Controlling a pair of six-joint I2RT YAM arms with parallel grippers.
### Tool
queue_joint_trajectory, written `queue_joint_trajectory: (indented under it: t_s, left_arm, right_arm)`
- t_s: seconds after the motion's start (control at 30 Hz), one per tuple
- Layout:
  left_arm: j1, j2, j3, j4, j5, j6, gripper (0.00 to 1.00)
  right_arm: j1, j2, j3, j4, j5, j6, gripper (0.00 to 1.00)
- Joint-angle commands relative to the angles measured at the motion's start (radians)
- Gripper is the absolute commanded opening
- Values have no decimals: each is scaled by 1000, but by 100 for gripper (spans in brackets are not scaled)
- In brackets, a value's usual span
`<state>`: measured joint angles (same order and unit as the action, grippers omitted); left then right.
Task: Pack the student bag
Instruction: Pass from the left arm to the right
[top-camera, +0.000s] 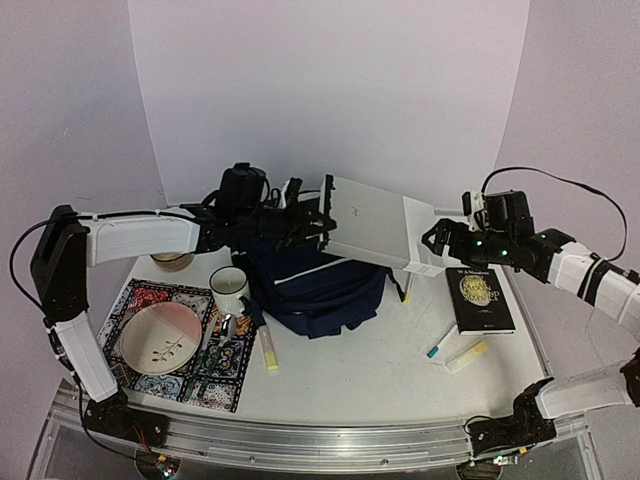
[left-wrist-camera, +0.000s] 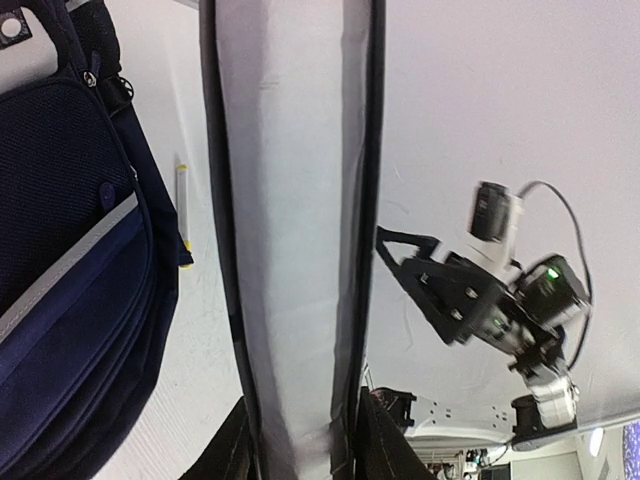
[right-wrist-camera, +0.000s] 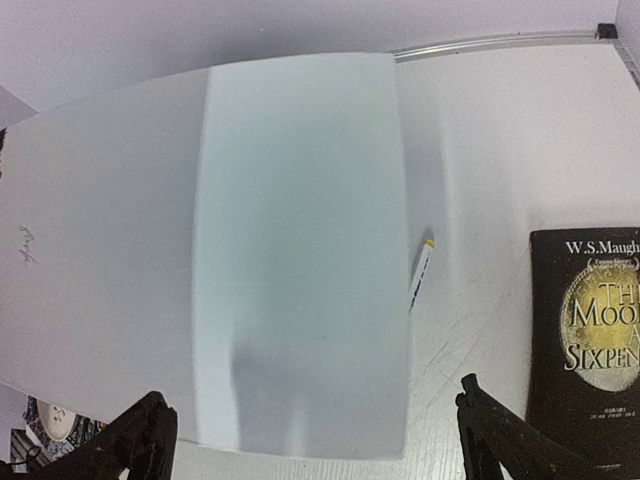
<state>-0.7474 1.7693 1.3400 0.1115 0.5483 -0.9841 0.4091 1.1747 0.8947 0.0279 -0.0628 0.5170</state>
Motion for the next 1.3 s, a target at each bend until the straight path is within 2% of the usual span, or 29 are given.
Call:
queue_joint_trajectory:
  t_s: [0.0,0.2,0.43,0.6,0.87,1.07,1.27]
  left_arm:
    - [34,-114,-59,74,98,32,31]
    - [88,-196,-116,93,189,40,30]
    - [121,-249,-129,121,278,24,30]
    - [135,-275,-134,159,307,5,30]
    - [138,-271,-169,314,367,-96,29]
    - [138,-266,-171,363,374,-125,29]
    - [138,-251,-171,377,379,-129,29]
  right_arm:
    - [-88,-24,-40,89,-233,24,98]
    - [-192,13,-67,224,-505,78,98]
    - [-217,112,-22,325,-707,124,98]
    - [-227,152,-3,376,-768,159,98]
    - [-229,214,-1,606,-940,306,98]
    - [-229,229,20,721,-1008,392,98]
    - [-223,221,35,806,-1042,464,93]
